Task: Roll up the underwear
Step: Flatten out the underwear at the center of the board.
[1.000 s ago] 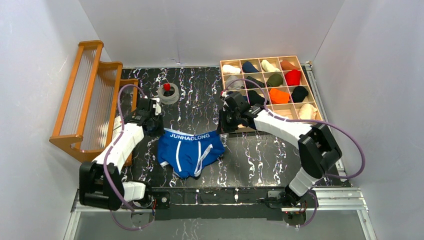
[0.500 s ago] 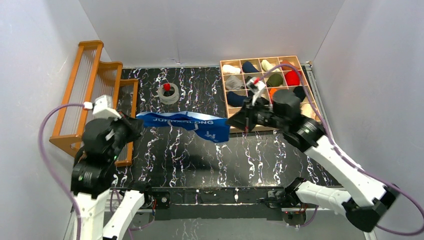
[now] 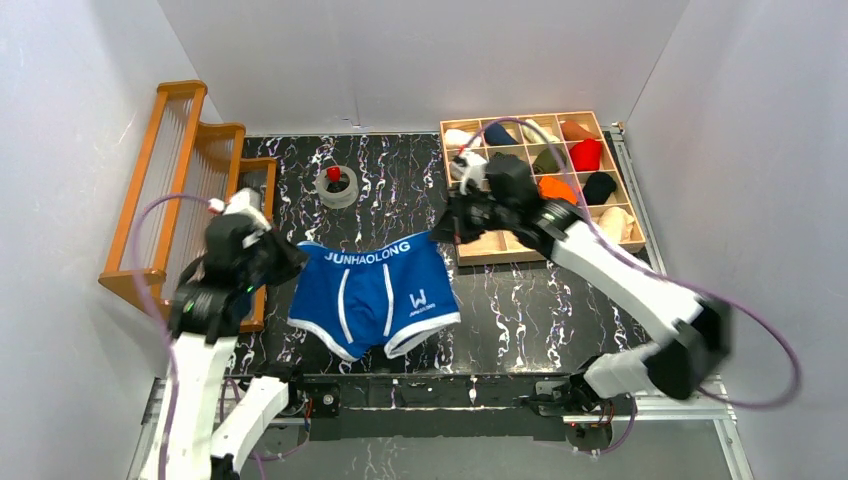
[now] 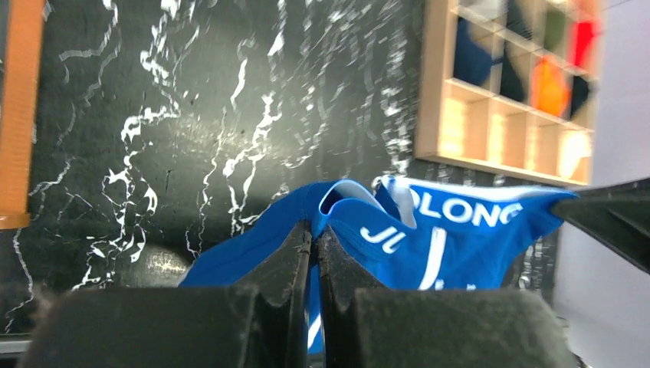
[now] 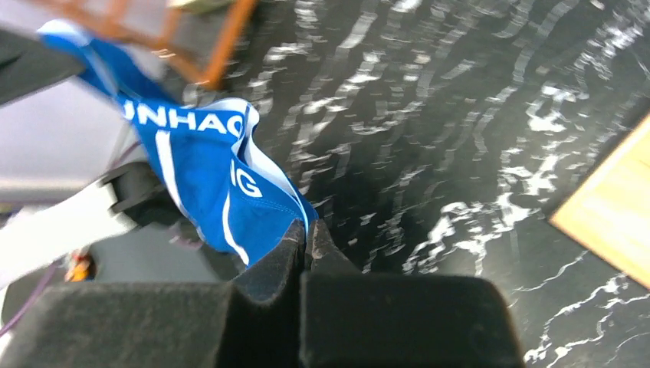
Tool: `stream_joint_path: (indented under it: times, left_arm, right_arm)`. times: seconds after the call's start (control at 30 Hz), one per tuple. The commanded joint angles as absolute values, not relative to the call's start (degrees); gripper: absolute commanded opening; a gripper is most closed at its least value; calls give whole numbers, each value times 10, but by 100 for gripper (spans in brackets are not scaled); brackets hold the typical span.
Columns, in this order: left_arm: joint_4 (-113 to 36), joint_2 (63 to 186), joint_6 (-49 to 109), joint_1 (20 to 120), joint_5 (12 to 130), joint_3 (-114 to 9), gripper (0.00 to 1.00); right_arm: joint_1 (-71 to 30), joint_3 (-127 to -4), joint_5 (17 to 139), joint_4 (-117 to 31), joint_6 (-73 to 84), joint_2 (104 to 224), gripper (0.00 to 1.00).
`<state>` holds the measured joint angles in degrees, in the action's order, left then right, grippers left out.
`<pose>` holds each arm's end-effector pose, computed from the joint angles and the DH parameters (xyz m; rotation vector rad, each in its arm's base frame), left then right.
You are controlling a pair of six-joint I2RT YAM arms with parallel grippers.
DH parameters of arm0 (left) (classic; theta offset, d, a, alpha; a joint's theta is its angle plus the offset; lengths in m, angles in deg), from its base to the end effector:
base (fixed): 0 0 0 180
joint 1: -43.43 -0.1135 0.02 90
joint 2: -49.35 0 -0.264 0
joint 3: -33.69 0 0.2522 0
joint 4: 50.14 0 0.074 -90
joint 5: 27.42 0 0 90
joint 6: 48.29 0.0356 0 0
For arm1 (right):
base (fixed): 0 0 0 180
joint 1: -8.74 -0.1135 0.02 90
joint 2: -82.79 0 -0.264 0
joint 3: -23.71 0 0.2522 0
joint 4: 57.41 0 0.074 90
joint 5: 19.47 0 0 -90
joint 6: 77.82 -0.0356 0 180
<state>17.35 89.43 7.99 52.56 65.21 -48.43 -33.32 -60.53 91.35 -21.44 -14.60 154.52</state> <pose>0.1027 -0.0182 0.4053 -0.4082 2.0125 -0.5176 0.2008 0.1982 0.3761 -0.5352 2.0674 1.1077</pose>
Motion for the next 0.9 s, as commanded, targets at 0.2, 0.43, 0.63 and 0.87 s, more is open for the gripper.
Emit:
stream_joint_path:
  times: [0.2, 0.43, 0.63, 0.87]
  left_arm:
    - [-100, 1184, 84, 517, 520, -291, 0]
    - [-159, 1287, 180, 505, 454, -325, 6]
    - [-101, 1199, 198, 505, 487, -342, 83]
    - [-168, 1112, 106, 505, 735, -197, 82]
  right_arm:
    - [-276, -779, 819, -228, -103, 1959, 1]
    - [-256, -919, 812, -200, -60, 2078, 8]
    - [-259, -880, 834, -179, -51, 1987, 66]
    - [-295, -690, 933, -254, -94, 1908, 32]
